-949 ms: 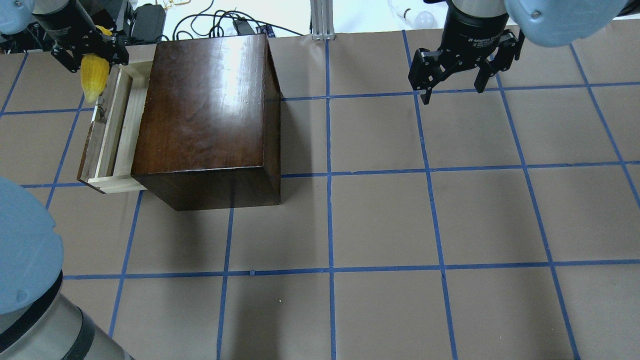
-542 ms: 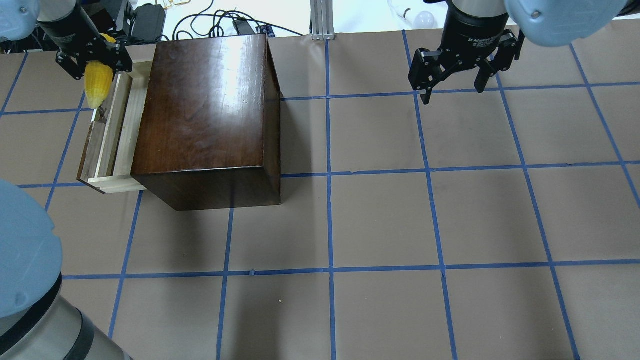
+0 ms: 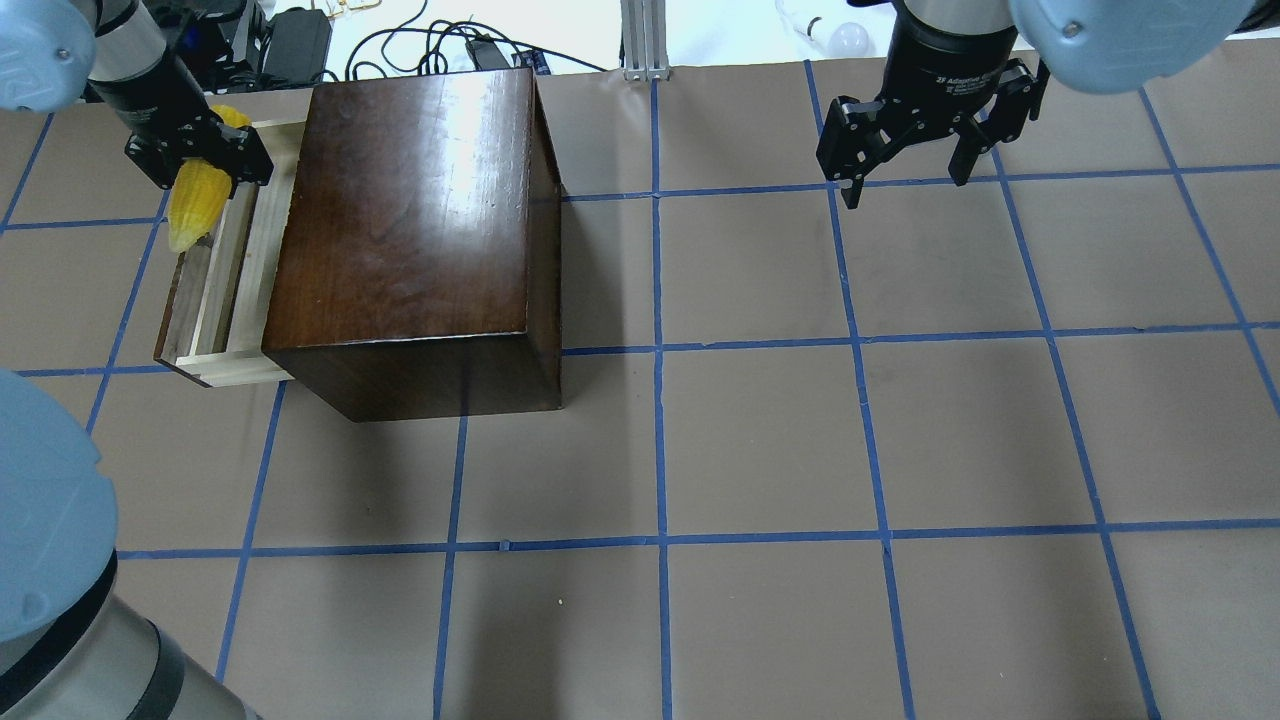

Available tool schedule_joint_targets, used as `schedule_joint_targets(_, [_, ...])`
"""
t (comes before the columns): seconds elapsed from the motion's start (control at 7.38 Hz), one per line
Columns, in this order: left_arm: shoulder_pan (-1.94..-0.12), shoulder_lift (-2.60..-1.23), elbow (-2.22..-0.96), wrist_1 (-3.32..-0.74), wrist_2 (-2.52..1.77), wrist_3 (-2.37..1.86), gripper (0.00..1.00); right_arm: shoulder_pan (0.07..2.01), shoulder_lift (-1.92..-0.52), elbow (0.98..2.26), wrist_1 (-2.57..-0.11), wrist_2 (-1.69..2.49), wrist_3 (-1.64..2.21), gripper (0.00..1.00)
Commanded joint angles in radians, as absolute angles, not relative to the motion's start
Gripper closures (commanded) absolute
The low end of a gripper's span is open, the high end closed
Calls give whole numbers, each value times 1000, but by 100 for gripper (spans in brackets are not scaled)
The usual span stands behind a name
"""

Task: Open drawer and put corn inside
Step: 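Lower the corn into the open drawer and open the left gripper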

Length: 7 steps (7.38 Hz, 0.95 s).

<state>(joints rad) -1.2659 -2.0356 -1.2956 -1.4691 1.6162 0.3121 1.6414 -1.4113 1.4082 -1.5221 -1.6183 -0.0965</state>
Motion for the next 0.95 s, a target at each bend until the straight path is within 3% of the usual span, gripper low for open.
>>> schedule_joint_targets(0.0, [-1261,-2022,-1334,-1468,1638,314,100,1641,-1411,1408,-1522,-1618,-97,0])
schedule_joint_targets(0.14, [-1261,-2020,-1336,-1467,1643,313,100,1641,-1411,1408,-1522,-1618,-97,0])
schedule_joint_targets(0.27, [-1261,-2022,-1338,-1468,1643,313,47,1641,-1411,1408,-1522,-1618,-97,0])
schedule_joint_targets(0.41, [-1259,-2020,-1344,-1467,1643,313,25,1641,-1411,1408,-1522,-1618,-97,0])
schedule_joint_targets(0.54, [-1259,-2020,-1344,-1466,1643,311,14,1641,-1411,1408,-1522,-1618,-97,0])
schedule_joint_targets(0.81, [-1255,-2017,-1342,-1466,1643,313,12,1641,-1411,1408,-1522,-1618,-95,0])
